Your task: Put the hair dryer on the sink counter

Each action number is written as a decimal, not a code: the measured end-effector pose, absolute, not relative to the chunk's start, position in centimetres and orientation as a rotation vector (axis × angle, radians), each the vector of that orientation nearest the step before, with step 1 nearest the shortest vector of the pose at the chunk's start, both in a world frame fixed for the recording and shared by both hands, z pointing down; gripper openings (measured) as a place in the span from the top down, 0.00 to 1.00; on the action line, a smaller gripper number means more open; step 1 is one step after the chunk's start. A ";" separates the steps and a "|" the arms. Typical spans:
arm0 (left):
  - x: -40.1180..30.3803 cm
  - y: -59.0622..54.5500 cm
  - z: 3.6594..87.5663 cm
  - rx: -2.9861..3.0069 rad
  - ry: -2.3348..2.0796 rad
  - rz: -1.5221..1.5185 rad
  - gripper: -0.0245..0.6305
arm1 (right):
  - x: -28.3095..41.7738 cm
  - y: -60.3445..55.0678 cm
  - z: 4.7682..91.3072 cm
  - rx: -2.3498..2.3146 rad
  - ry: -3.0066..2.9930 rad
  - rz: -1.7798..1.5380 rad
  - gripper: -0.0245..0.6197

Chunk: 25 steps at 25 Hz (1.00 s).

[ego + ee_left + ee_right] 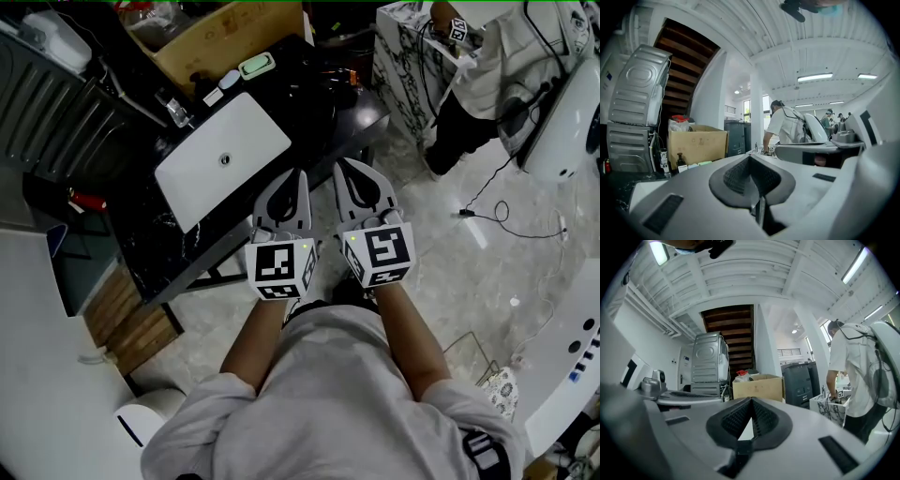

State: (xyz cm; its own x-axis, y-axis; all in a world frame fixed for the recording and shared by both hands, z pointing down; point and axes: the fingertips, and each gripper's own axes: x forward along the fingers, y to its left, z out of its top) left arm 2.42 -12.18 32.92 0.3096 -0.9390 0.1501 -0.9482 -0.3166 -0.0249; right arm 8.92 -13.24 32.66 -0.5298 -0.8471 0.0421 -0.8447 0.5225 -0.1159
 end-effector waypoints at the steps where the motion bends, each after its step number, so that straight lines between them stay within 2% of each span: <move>1: 2.1 -11.7 32.5 2.493 -1.793 0.203 0.94 | 8.7 -12.8 32.3 -1.523 2.714 -0.178 0.95; 25: 0.1 -3.2 29.3 2.575 -1.699 0.050 0.94 | 6.6 -3.1 28.1 -1.653 2.641 -0.018 0.95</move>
State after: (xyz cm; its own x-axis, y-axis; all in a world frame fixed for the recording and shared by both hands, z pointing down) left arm 0.06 -3.24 29.29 0.3933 -0.9176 0.0580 -0.9194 -0.3922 0.0288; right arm 6.59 -3.14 28.06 -0.4369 -0.8994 -0.0160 -0.8991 0.4372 -0.0234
